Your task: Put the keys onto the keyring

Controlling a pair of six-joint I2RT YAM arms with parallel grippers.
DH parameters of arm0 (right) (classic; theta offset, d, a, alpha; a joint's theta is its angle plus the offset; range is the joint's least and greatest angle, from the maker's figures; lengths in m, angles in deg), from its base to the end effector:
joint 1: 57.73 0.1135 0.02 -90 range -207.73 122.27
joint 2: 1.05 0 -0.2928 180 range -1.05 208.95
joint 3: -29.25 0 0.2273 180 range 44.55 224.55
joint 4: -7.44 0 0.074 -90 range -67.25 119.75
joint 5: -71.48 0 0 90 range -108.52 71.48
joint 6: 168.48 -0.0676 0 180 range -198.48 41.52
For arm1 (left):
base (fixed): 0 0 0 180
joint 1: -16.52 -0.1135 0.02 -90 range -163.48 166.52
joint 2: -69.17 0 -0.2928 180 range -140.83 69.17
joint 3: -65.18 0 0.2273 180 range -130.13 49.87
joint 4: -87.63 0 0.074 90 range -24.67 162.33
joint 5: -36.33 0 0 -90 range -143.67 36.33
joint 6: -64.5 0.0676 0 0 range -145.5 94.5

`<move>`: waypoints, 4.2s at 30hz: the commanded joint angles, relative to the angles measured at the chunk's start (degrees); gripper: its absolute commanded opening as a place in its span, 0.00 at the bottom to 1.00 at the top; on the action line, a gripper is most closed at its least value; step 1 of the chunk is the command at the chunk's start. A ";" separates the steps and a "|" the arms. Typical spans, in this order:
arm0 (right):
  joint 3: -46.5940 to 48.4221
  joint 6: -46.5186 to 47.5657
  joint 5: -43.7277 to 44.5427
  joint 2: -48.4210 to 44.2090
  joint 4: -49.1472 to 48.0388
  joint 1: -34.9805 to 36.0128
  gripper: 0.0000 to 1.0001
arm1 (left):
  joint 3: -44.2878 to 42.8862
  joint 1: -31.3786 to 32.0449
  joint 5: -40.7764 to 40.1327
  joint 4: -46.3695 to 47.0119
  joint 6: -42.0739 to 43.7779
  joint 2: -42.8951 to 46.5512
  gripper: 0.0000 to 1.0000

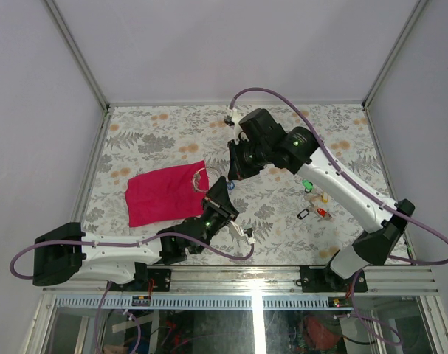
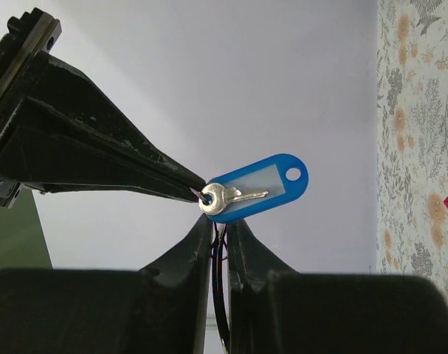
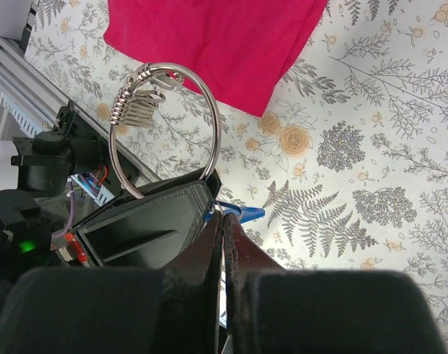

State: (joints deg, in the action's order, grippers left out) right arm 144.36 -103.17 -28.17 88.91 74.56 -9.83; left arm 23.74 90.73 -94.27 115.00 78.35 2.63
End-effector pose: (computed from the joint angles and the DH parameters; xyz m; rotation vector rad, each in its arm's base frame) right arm 0.2129 0.2525 0.4088 -0.5804 2.3705 0.8091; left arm 0.1061 -0.2137 0.2906 1.5014 0.6072 0.9428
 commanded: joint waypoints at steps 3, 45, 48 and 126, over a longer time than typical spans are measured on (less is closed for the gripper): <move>2.49 -0.46 4.12 2.32 2.94 0.26 0.00 | -0.06 0.32 -0.18 3.73 1.21 0.52 0.00; -5.13 3.00 -0.15 -6.81 -3.86 0.14 0.07 | -0.29 0.32 -0.16 4.32 -1.86 2.96 0.00; -5.14 3.45 1.47 -8.25 -4.06 0.18 0.10 | -0.24 0.31 -0.06 4.43 -2.35 3.26 0.00; -59.05 19.70 -23.05 -42.23 -93.14 0.17 0.54 | -13.79 -30.16 76.19 -0.77 -104.01 24.81 0.00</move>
State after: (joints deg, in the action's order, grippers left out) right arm 82.62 -81.18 -46.85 45.70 -13.17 -9.63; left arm 11.18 60.96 -19.76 109.87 -24.66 27.13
